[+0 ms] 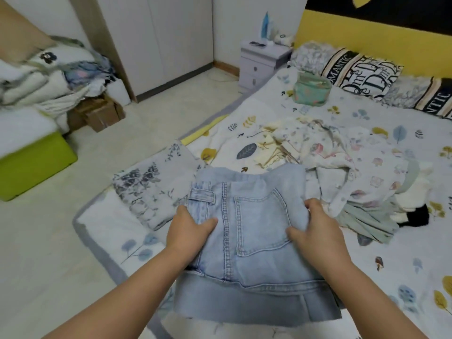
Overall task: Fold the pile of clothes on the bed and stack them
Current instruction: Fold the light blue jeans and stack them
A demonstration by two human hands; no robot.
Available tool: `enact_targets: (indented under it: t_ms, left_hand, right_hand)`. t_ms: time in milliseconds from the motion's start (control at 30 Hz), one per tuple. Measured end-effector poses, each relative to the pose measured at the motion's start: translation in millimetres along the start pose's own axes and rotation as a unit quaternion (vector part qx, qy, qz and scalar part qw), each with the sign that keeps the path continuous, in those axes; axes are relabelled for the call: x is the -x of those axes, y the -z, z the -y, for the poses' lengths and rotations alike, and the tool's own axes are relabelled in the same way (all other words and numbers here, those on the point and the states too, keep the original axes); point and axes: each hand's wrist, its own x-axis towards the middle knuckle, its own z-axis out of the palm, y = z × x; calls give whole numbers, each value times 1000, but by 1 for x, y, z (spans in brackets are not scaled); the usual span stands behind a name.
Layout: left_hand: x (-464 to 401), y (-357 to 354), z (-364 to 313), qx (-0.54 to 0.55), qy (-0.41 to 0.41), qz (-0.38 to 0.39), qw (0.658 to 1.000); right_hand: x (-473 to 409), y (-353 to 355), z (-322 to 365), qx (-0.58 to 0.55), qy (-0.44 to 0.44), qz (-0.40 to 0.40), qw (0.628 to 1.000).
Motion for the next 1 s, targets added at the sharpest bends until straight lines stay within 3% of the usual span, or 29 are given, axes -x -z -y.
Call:
enact_targets:
  t_ms: [467, 733, 1000]
  left_hand:
    - [-108, 103, 77, -16, 22, -63, 998]
    - [-160, 108, 101, 32, 77, -97, 992]
    - [-211, 80, 123, 134, 105, -196, 966]
  right_hand:
    - [-60, -117, 135, 14, 50, 61, 997]
    - [-132, -167, 175, 50, 129, 89, 986]
    - [-226, -231, 202, 74, 244, 117, 960]
